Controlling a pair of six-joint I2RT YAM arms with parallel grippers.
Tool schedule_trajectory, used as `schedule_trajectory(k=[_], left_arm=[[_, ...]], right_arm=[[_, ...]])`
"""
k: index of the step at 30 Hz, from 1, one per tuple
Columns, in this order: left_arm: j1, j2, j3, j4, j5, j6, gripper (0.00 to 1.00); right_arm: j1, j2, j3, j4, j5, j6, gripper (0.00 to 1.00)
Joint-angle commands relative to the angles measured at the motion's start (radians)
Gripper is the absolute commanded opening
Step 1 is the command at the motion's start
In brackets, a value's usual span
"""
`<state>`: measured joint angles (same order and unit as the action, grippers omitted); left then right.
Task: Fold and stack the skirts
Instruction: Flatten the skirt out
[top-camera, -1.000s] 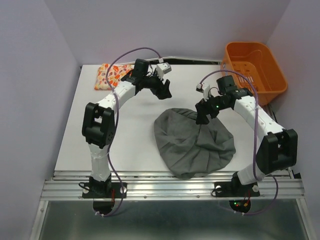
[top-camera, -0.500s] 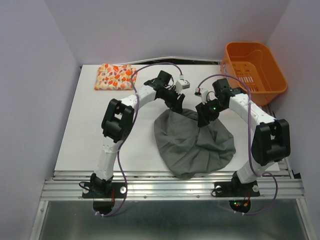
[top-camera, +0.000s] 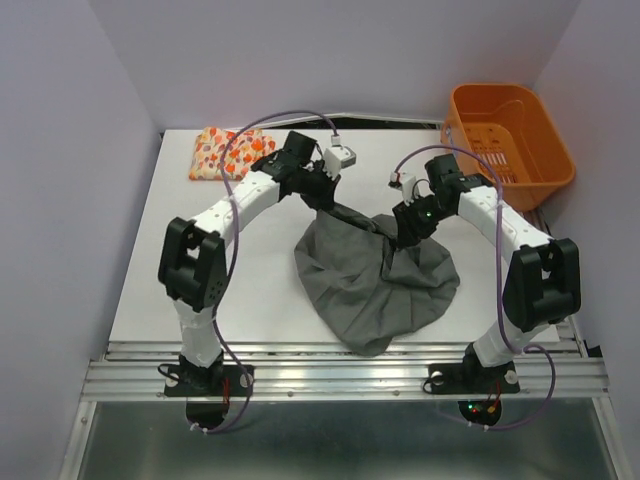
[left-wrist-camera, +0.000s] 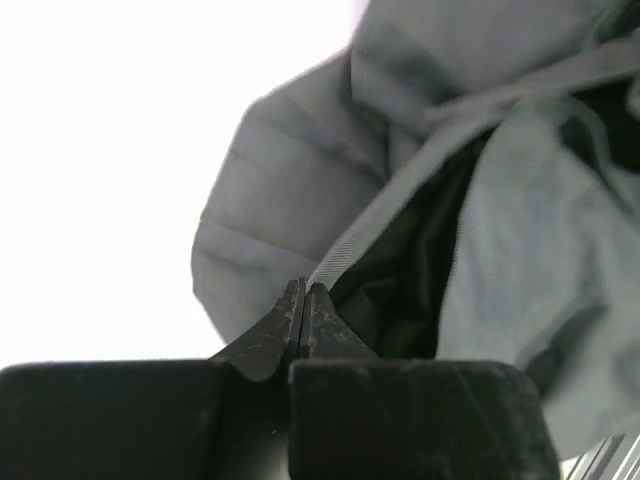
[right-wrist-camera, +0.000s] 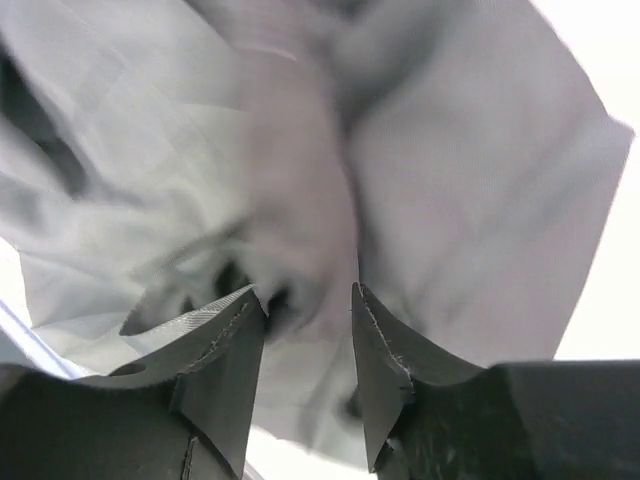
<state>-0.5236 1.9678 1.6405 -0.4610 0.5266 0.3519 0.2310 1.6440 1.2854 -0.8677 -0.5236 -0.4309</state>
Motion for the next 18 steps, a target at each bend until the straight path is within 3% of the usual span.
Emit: schedule_trajectory(k=[1,3,6,10,13,18], left_arm=[[0.031,-0.307,-0.083,0.126,-0.207,-0.105,0.0],[0.031,-0.4,-0.146,0.105,-0.282,-0.163,0.0],[0.031,-0.478,-0.211,0.075,-0.367,-0.226,0.0],[0.031,-0.584,-0.329,0.054,-0.386,-0.333,0.0],[0.033,-0.632,-0.392,0.09,-0.369,-0.39,0.0],[0.05,-0.586,-0.383,0.064,-0.301,-0.407,0.0]], right_arm=[[0.007,-0.024,0.106,0.113,0.056,0.092,0.54],[0.007,-0.021,0.149,0.143,0.108,0.185,0.68],[0.007,-0.038,0.227,0.185,0.157,0.291,0.78],[0.007,-0.117,0.203,0.254,0.119,0.36,0.83],[0.016,-0.206,0.083,0.323,0.083,0.411,0.88],[0.129,-0.352,-0.202,0.593,0.166,0.391,0.94]])
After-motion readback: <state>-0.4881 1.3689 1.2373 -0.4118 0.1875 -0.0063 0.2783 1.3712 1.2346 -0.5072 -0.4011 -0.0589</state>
